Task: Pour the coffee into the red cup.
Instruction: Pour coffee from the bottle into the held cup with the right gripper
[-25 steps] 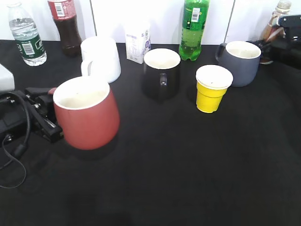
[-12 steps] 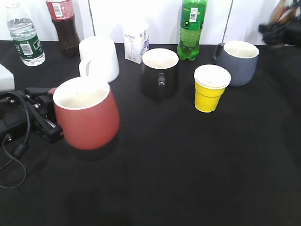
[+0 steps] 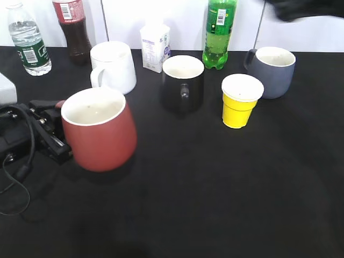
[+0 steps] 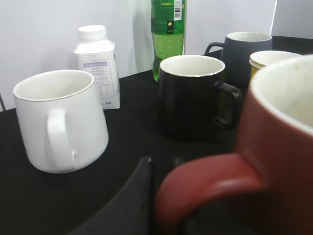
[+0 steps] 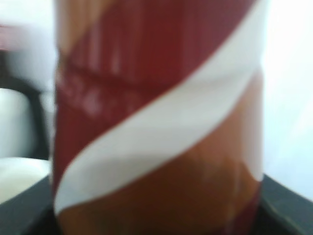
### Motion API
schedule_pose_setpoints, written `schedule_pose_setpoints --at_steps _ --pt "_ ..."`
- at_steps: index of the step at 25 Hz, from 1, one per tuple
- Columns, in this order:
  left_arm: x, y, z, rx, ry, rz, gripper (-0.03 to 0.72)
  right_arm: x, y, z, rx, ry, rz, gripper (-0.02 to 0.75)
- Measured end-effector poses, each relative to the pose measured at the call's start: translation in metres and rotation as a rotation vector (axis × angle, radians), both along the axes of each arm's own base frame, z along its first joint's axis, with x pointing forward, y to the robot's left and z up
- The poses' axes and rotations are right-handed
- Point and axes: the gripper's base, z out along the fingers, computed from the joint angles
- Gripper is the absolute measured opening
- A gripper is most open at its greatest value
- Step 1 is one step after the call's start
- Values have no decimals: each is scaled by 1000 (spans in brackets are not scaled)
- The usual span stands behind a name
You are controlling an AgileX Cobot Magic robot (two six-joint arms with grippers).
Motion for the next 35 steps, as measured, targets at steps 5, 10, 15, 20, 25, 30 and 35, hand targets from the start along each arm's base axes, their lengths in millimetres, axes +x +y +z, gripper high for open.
schedule_pose_setpoints --at_steps 5,10,15,20,25,30,35 --pt "-3 -3 -1 16 -4 -48 64 -42 87 -9 -72 61 217 533" --pt "-6 -4 9 14 -46 -66 64 -70 130 -28 -241 14 403 533" --pt "-5 -4 47 42 -162 -66 64 -68 131 -34 -445 -146 452 533" --pt "-9 -8 46 84 -86 -110 64 -66 132 -41 -578 -258 500 533" --pt "-12 -15 46 79 -81 -144 64 -65 134 -43 -627 -317 530 533" --pt "-12 -16 47 58 -79 -146 64 -65 134 -42 -719 -430 557 533" --pt "-13 -17 47 49 -75 -161 64 -65 135 -39 -753 -519 566 533"
